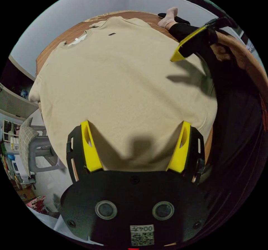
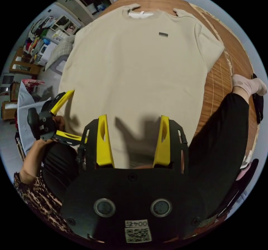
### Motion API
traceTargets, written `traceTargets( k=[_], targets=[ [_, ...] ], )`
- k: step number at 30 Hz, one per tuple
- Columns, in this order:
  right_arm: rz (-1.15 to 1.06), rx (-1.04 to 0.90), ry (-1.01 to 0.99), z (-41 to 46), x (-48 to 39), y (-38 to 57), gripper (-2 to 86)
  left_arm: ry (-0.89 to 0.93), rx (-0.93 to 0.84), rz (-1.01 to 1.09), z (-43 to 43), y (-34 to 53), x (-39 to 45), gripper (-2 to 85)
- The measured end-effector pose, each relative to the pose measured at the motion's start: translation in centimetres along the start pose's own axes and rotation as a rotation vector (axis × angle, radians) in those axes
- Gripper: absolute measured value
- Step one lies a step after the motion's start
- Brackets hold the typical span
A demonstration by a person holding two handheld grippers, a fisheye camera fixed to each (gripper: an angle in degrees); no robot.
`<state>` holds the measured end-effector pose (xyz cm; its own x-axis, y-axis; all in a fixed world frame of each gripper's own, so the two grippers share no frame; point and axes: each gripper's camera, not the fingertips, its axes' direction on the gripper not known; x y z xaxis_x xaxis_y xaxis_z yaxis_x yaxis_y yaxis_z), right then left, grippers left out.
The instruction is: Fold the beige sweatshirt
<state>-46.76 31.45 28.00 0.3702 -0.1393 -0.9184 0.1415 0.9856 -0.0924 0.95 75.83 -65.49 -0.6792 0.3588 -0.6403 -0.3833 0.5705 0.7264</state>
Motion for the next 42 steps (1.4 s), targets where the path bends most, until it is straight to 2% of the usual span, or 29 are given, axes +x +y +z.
traceTargets(
  k=[6,11,13,16,17,18,20,22,24,30,35,42],
  targets=[
    [-0.07,0.048,0.032,0.2,0.8,-1.3,23.0,-0.001,-0.005,0.002,0.7,0.6,-0.2,41.0],
    [-0.07,-0.079,0.149,4.1,2.2,-1.5,22.9,-0.012,-0.01,0.006,1.1,1.0,-0.2,41.2],
    [-0.084,-0.039,0.161,4.0,2.2,0.0,22.9,-0.011,-0.006,0.006,1.2,1.3,-0.3,41.4],
    [-0.059,0.065,0.079,3.0,4.5,3.0,22.3,0.006,0.009,-0.013,1.0,1.6,-0.8,41.9],
    [-0.032,0.128,-0.026,1.8,6.1,4.2,21.2,0.035,0.025,-0.044,0.7,1.7,-1.3,42.3],
    [-0.005,0.226,-0.139,0.1,7.9,5.6,19.9,0.088,0.049,-0.095,0.2,1.7,-2.1,42.7],
    [0.027,0.419,-0.233,-2.8,10.2,8.3,17.9,0.173,0.092,-0.159,-0.8,1.2,-3.3,43.4],
    [0.067,0.603,-0.256,-5.2,12.2,11.4,16.6,0.192,0.117,-0.159,-1.7,-0.5,-4.0,43.9],
    [0.14,0.819,-0.295,-7.2,14.7,15.6,15.4,0.18,0.146,-0.115,-3.1,-4.3,-4.5,44.0],
    [0.28,1.133,-0.363,-9.1,20.5,24.0,13.4,0.171,0.266,0.017,-4.8,-18.1,-3.1,40.7],
    [0.375,1.232,-0.457,-8.8,25.3,27.6,11.7,0.067,0.302,0.147,-3.4,-29.2,1.5,35.2],
    [0.458,1.25,-0.574,-7.5,29.9,29.3,10.9,-0.052,0.121,0.252,4.5,-38.0,7.0,30.5]
  ],
)
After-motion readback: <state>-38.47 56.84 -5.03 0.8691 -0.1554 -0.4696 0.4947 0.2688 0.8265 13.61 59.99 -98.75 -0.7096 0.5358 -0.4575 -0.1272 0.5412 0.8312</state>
